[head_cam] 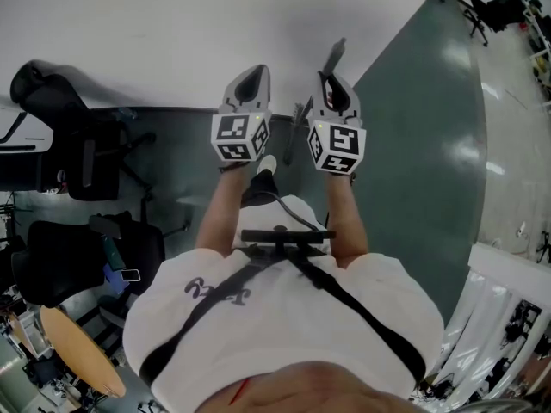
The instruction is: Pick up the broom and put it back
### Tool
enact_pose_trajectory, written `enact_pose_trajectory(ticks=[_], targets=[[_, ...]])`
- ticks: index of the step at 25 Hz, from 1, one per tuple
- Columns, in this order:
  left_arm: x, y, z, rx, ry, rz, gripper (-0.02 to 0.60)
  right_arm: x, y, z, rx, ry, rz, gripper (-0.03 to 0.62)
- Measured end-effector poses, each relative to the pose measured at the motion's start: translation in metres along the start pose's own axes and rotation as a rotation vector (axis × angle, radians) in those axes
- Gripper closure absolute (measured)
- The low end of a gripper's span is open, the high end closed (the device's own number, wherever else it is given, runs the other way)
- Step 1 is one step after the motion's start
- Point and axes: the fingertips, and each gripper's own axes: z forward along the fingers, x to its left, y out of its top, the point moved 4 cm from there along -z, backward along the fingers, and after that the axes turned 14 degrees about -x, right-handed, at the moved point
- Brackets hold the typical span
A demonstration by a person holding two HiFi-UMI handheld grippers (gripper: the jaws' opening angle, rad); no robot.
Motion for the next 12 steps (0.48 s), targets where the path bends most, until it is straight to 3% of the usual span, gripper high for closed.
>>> enact_pose_trajectory(ticks=[12], targets=[[0.023, -0.066, 0.002, 0.138, 0.002, -0.045, 0.569, -0.02, -0.112, -0.002, 0.228, -0.135, 0.005, 0.514]])
